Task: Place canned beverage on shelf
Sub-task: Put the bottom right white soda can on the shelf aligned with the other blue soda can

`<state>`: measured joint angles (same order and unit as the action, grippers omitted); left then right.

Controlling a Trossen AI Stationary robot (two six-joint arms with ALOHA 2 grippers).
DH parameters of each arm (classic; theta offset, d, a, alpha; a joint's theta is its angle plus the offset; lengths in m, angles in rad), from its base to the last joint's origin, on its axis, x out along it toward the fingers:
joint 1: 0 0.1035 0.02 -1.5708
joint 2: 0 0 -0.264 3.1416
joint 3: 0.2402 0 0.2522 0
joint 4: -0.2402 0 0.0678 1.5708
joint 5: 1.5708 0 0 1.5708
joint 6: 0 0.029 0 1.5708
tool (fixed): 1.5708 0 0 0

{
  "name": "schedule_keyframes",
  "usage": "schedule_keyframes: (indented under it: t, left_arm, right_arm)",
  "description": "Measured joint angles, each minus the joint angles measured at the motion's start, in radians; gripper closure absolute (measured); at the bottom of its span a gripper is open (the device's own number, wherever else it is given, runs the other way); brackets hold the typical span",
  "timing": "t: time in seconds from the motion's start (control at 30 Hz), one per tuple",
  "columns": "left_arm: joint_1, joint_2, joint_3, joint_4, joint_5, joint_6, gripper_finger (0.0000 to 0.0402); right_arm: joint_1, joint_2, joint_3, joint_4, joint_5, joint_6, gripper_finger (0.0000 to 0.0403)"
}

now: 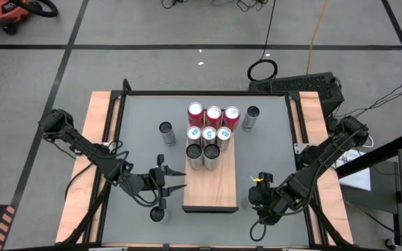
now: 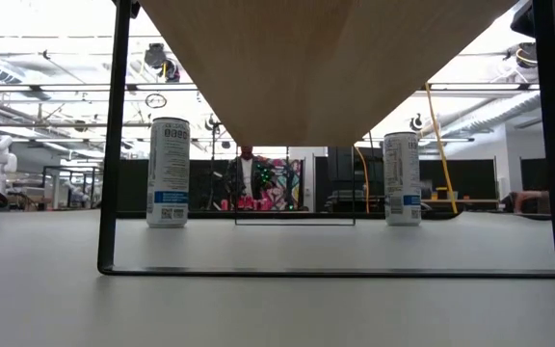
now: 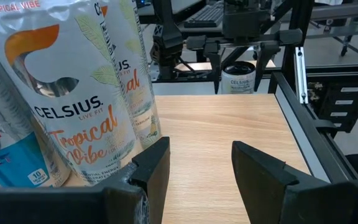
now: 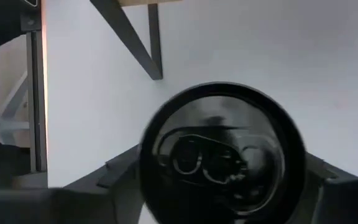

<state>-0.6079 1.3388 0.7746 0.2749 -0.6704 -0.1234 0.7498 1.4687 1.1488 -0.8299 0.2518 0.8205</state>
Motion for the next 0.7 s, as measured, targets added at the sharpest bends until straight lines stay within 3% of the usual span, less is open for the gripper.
schedule_keyframes:
  t: [0.27, 0.5, 0.7]
  left_arm:
    - [0.000, 0.000, 0.000, 0.027, 0.000, -0.002, 0.0231]
    - [0.000, 0.000, 0.000, 0.064, 0.000, -0.001, 0.0231]
    - [0.000, 0.000, 0.000, 0.100, 0.000, 0.001, 0.0231]
  right_arm:
    - [-0.001, -0.021, 0.025, -0.016, -0.025, -0.011, 0.0208]
    - [0.004, -0.043, 0.126, -0.048, -0.044, -0.088, 0.0200]
    - [0.004, -0.067, 0.276, -0.184, -0.042, -0.167, 0.0206]
